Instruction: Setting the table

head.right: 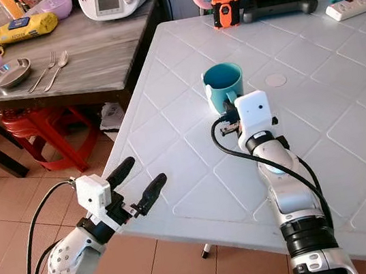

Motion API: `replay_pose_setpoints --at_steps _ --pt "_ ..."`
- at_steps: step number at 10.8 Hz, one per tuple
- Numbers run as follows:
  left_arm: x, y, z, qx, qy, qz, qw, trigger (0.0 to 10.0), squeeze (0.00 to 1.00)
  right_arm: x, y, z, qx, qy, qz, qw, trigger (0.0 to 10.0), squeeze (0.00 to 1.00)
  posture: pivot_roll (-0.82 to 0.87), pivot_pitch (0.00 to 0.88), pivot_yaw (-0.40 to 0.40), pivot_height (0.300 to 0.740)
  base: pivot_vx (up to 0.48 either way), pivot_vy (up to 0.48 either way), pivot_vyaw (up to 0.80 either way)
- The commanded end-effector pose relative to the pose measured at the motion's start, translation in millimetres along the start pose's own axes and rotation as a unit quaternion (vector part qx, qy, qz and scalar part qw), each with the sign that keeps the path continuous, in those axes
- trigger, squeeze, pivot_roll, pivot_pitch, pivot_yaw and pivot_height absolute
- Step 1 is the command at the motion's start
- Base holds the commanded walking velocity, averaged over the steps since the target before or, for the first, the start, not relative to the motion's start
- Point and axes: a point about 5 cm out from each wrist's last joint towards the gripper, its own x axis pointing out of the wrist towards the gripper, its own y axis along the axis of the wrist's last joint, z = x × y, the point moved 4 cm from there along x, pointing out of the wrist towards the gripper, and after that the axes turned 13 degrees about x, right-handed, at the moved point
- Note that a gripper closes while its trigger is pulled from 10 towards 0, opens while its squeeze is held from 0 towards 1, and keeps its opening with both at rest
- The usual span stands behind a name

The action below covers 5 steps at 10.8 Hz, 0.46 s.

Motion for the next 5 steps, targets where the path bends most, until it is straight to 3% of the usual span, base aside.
replay_pose_setpoints --at_steps 1,2,3,4,5 --pt "-2.7 0.4 -19.6 0.038 0.046 -0.016 0.998 10.0 0.0 -5.5 17.1 -3.5 0.015 -0.009 0.036 0.999 0.0 0.0 -0.09 0.134 0.138 0.74 0.0 0.0 0.0" --pt "-1.4 -4.0 -36.3 0.062 0.098 -0.04 0.992 10.0 0.0 -13.1 25.3 -5.0 0.026 -0.018 0.055 0.998 0.0 0.0 -0.1 0.129 0.136 0.74 0.0 0.0 0.0" --pt "-0.6 -7.2 -49.9 0.078 0.139 -0.054 0.986 10.0 0.0 -22.0 33.9 -3.3 0.032 -0.036 0.079 0.996 6.1 0.0 -0.1 0.125 0.135 0.74 0.0 0.0 0.0" --pt "-0.4 -11.6 -66.0 0.085 0.187 -0.075 0.976 10.0 0.0 -36.1 38.8 -3.7 0.015 -0.036 0.091 0.995 10.0 0.0 -0.1 0.119 0.14 0.74 0.0 0.0 0.0" --pt "1.6 -13.2 -73.7 0.08 0.208 -0.082 0.971 10.0 0.0 -49.9 32.9 0.8 0.021 -0.044 0.079 0.996 10.0 0.0 -0.11 0.116 0.141 0.74 0.0 0.0 0.0"
